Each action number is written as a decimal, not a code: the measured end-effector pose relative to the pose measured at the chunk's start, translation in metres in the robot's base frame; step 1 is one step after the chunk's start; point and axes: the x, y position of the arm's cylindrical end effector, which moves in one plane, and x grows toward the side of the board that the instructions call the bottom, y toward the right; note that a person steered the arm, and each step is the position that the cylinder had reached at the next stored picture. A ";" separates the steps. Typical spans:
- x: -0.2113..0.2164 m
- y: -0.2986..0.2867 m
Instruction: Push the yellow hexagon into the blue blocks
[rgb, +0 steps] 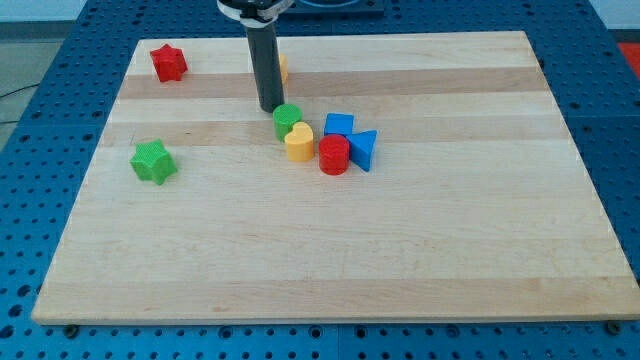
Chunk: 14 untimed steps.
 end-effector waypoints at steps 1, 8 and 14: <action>0.024 0.032; -0.063 0.026; -0.017 0.001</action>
